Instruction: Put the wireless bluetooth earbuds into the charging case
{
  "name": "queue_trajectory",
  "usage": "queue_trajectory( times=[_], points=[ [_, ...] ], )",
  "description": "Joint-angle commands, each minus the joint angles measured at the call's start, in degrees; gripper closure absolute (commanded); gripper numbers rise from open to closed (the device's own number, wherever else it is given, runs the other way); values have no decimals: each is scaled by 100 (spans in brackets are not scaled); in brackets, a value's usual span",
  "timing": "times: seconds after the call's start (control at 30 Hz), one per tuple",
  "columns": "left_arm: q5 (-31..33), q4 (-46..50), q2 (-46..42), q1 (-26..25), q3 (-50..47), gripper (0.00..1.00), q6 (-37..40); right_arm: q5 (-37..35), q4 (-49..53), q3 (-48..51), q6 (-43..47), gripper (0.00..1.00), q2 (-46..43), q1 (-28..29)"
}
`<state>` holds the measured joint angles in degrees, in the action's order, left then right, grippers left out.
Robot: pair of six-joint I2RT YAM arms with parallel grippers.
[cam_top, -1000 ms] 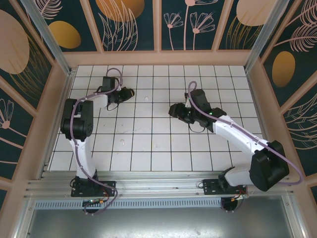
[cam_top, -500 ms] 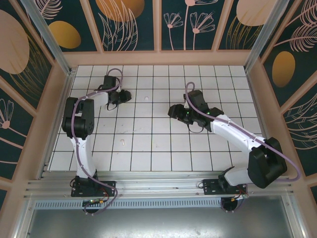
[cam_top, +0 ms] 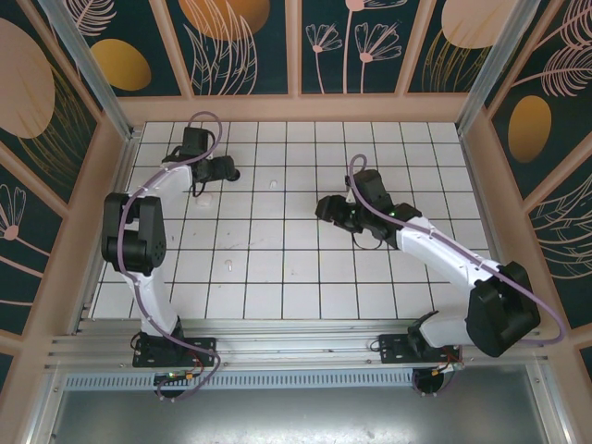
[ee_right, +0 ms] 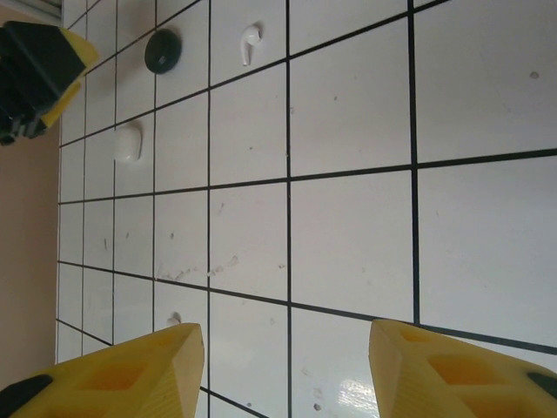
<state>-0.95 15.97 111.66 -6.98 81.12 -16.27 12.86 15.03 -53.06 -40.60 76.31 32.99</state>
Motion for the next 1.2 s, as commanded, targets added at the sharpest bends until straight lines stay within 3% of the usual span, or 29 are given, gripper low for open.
queue_trajectory(
  times=[0.0,0.33,0.53,0.87,1.07,1.17],
  points=[
    [467,429,-42,217,-38,19,234,-91,-114,129,64,46,-167,33],
    [-122,513,103,456,-457,18,379,-169,-87,230,118,46,-266,23],
    [-154,507,169,454,-703,20,488,-161,-88,224,123,46,-262,23],
    [-20,717,434,457,-640,31,901,-170,-88,221,105,46,-310,23],
    [-50,716,583,452,-599,48,1038,-202,-35,218,105,46,-367,23],
    [-31,637,485,452,-697,51,1038,-246,-26,254,103,46,-426,23]
  ],
)
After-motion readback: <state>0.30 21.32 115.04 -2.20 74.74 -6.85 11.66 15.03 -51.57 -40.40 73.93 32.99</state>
